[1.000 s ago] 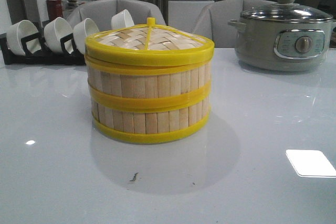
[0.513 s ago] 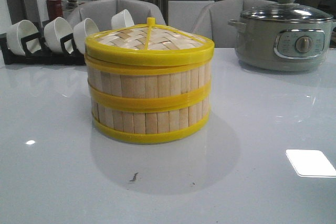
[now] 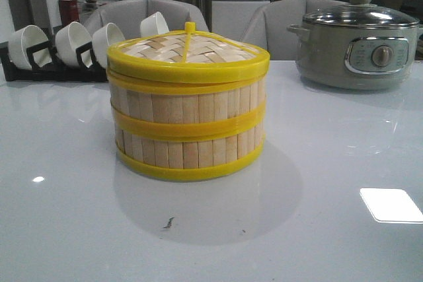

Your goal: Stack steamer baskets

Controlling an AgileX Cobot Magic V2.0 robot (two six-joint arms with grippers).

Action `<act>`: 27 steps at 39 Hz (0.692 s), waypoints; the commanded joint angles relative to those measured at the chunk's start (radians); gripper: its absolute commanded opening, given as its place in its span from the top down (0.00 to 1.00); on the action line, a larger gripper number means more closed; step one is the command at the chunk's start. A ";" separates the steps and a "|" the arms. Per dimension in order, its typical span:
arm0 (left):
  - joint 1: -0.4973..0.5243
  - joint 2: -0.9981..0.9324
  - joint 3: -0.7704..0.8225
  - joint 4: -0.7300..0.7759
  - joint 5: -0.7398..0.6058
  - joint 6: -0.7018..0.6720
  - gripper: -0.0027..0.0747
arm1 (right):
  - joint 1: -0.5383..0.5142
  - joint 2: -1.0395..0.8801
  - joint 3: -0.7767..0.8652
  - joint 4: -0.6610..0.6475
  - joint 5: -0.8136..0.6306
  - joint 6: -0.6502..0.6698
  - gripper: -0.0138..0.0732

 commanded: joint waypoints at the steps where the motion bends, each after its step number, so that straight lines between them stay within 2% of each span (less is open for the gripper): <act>1: 0.000 -0.015 0.000 0.001 -0.085 -0.011 0.85 | -0.006 0.002 -0.028 -0.008 -0.083 -0.007 0.78; 11: 0.000 -0.015 0.000 0.001 -0.085 -0.011 0.85 | -0.013 -0.189 0.033 0.038 -0.069 0.027 0.78; 17: 0.000 -0.015 0.000 0.001 -0.085 -0.011 0.85 | -0.015 -0.318 0.162 0.051 -0.069 0.042 0.78; 24: 0.000 -0.015 0.000 0.001 -0.085 -0.011 0.85 | -0.015 -0.501 0.301 0.137 -0.067 0.049 0.78; 27: 0.000 -0.015 0.000 0.001 -0.085 -0.011 0.85 | -0.015 -0.521 0.342 0.159 -0.083 0.049 0.78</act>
